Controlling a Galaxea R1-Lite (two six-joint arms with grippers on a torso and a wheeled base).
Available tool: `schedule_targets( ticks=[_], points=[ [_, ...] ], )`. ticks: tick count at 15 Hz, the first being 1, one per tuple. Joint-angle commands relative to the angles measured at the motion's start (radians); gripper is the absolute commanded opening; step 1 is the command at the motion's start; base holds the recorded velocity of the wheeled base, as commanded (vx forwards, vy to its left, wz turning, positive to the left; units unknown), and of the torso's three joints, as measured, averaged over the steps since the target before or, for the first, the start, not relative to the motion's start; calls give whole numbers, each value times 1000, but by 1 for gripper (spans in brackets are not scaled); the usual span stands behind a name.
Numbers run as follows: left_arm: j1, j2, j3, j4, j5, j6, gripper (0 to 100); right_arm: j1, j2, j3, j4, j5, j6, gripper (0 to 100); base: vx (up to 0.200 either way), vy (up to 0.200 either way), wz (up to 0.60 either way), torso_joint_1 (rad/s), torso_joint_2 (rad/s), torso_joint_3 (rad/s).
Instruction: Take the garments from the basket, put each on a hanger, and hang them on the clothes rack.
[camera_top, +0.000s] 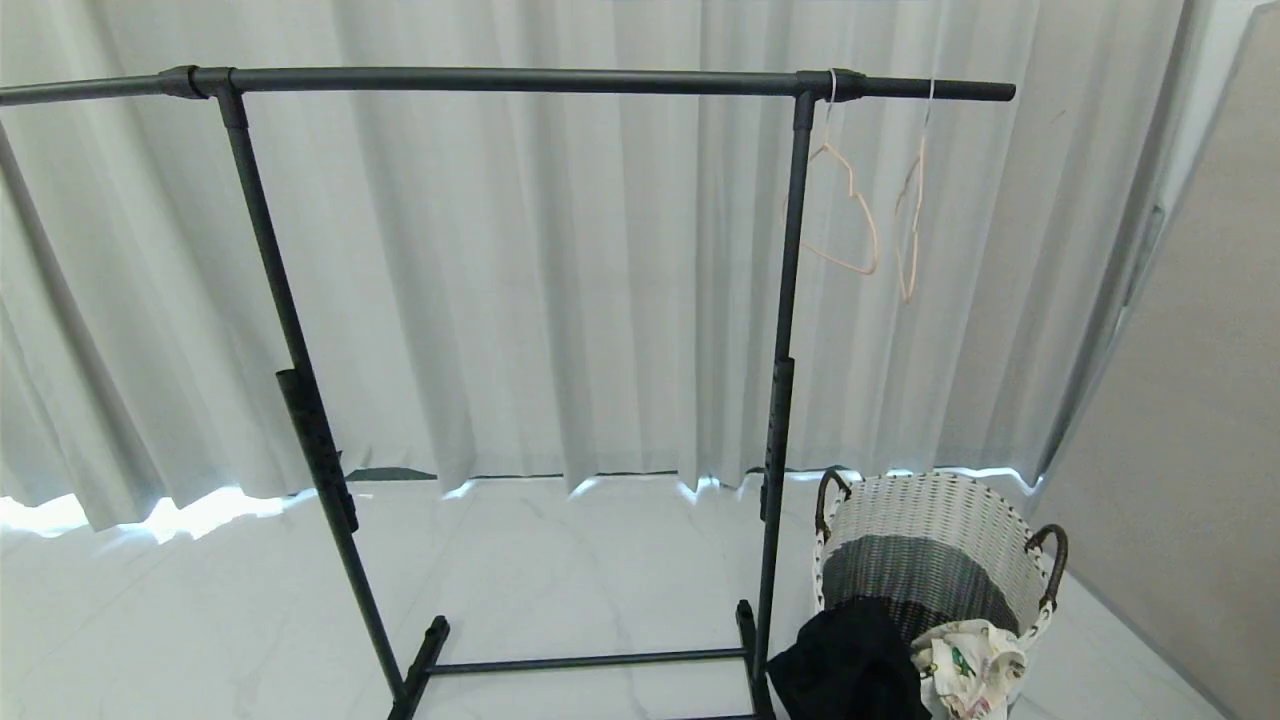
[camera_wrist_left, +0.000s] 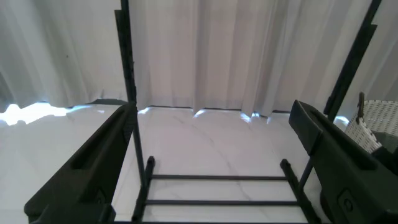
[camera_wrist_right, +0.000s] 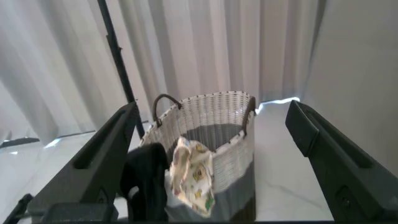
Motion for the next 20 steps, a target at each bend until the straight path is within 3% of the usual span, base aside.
schedule_targets(
  ticks=[1,5,13,15,17,20],
  points=[
    [0,0,0,0,1,-1,100,0,0,0,-1,1,2,100,200,0,0,-2,2,2],
    [0,0,0,0,1,-5,100,0,0,0,-1,9,2,100,200,0,0,-1,0,0],
    [0,0,0,0,1,-2,100,0,0,0,-3,9,-6,100,0,0,0,0,0,0],
    [0,0,0,0,1,-2,100,19,54,-144,20,176,-30,100,0,0,0,0,0,0],
    [0,0,0,0,1,-1,100,75,229,-256,87,176,-165,100,0,0,0,0,0,0],
    [0,0,0,0,1,-2,100,89,643,-311,164,173,-405,100,0,0,0,0,0,0]
  ],
)
